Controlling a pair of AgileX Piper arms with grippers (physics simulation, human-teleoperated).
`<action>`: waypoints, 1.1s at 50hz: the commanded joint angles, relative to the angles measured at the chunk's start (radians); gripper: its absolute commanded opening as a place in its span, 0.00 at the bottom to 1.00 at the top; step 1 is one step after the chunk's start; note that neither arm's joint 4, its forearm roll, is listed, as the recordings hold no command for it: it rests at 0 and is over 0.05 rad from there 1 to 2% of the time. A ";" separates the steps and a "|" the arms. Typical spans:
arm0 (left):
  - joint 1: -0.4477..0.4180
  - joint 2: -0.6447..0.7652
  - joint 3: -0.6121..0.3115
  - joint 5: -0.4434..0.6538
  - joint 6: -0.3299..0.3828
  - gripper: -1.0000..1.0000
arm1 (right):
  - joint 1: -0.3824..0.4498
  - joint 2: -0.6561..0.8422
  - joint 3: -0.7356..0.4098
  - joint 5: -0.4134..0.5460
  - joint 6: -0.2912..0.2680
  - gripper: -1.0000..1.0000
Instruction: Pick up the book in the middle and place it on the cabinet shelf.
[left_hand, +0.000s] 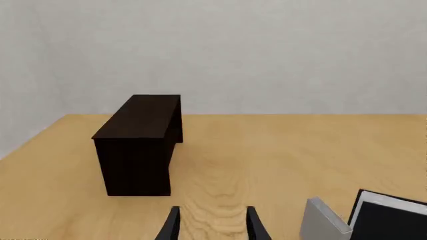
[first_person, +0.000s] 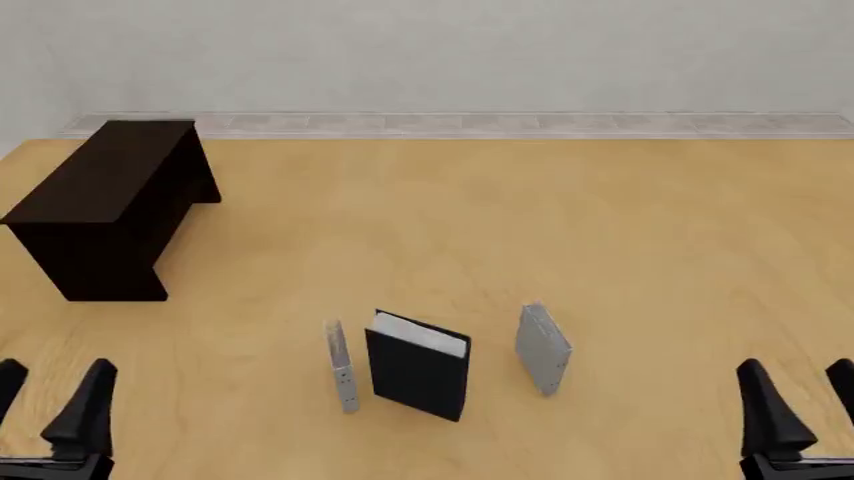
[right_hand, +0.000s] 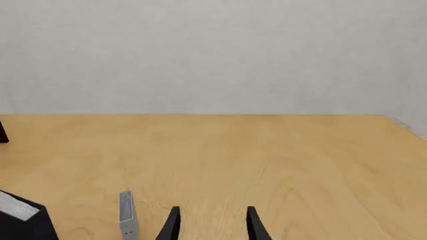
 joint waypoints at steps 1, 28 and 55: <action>-0.004 0.001 -0.004 -0.003 -0.008 1.00 | 0.001 0.008 -0.002 -0.007 -0.005 1.00; -0.200 0.451 -0.070 -0.365 0.162 1.00 | 0.000 0.007 -0.001 -0.006 -0.002 1.00; -0.457 0.762 -0.206 -0.451 0.296 1.00 | 0.000 0.008 -0.001 -0.006 -0.002 1.00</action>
